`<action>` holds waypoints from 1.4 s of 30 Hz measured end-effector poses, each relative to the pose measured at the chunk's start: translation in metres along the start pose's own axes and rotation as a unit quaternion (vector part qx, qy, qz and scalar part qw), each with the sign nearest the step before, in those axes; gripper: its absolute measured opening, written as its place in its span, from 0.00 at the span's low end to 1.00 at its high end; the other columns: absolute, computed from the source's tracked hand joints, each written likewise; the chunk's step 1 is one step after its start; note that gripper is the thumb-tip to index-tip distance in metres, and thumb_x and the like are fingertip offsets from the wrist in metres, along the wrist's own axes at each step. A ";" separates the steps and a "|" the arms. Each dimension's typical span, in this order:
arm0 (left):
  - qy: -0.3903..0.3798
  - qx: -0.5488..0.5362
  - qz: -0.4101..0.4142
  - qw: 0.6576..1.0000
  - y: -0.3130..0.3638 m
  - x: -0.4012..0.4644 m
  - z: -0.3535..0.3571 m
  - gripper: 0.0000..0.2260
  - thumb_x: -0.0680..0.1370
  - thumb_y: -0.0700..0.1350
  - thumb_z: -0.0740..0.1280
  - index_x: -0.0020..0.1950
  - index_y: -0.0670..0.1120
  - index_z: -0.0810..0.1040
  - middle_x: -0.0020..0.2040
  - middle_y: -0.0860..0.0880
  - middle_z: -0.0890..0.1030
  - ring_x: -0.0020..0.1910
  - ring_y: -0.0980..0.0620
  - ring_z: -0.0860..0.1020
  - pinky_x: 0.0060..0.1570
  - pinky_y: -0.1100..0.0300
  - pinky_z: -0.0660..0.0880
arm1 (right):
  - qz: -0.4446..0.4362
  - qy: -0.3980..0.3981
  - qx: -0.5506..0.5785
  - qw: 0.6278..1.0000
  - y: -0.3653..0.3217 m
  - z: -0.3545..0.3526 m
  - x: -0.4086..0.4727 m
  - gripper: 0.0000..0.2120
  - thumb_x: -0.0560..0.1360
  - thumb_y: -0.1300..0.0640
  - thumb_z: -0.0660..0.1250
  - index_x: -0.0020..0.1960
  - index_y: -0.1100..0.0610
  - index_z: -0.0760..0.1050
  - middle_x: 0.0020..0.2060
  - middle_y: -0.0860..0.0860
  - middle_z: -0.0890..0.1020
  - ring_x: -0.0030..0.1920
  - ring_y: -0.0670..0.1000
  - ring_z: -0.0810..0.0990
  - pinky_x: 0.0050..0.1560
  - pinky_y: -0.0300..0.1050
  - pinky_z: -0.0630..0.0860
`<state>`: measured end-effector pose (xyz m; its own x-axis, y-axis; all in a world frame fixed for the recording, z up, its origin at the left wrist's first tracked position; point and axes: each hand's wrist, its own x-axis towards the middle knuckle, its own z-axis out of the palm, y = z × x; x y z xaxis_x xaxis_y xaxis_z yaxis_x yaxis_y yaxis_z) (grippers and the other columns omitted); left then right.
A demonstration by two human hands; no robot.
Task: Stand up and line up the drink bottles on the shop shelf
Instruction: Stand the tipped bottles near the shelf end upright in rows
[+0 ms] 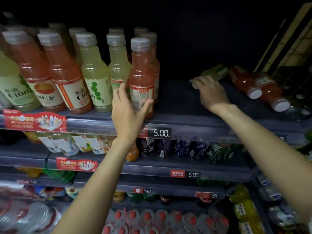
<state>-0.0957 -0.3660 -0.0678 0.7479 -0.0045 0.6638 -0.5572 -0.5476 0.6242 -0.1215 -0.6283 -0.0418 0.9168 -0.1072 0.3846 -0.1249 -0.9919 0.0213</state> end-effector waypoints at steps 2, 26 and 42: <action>0.001 -0.004 -0.001 1.000 0.002 0.001 0.001 0.36 0.71 0.58 0.72 0.70 0.40 0.65 0.63 0.43 0.72 0.63 0.46 0.72 0.55 0.53 0.73 | -0.030 -0.051 -0.120 0.991 0.009 0.004 0.013 0.25 0.78 0.66 0.58 0.74 0.60 0.60 0.71 0.61 0.65 0.69 0.61 0.64 0.65 0.54 0.61; -0.010 -0.005 -0.010 1.000 0.001 0.002 0.001 0.34 0.71 0.60 0.71 0.69 0.42 0.66 0.63 0.45 0.71 0.62 0.47 0.72 0.50 0.55 0.72 | -0.142 -0.028 -0.023 0.989 -0.004 -0.034 -0.027 0.25 0.73 0.59 0.68 0.69 0.54 0.68 0.70 0.53 0.68 0.71 0.58 0.64 0.61 0.59 0.70; -0.009 -0.006 -0.011 1.000 -0.002 0.004 0.001 0.34 0.70 0.60 0.72 0.67 0.43 0.66 0.60 0.44 0.72 0.59 0.46 0.74 0.49 0.50 0.76 | 0.122 0.048 0.442 0.887 -0.073 -0.042 0.032 0.33 0.70 0.49 0.74 0.69 0.56 0.64 0.62 0.53 0.76 0.58 0.49 0.76 0.57 0.45 0.74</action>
<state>-0.0918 -0.3658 -0.0666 0.7665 -0.0083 0.6422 -0.5449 -0.5377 0.6434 -0.0993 -0.5562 0.0076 0.8613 -0.3620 0.3567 0.0706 -0.6099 -0.7894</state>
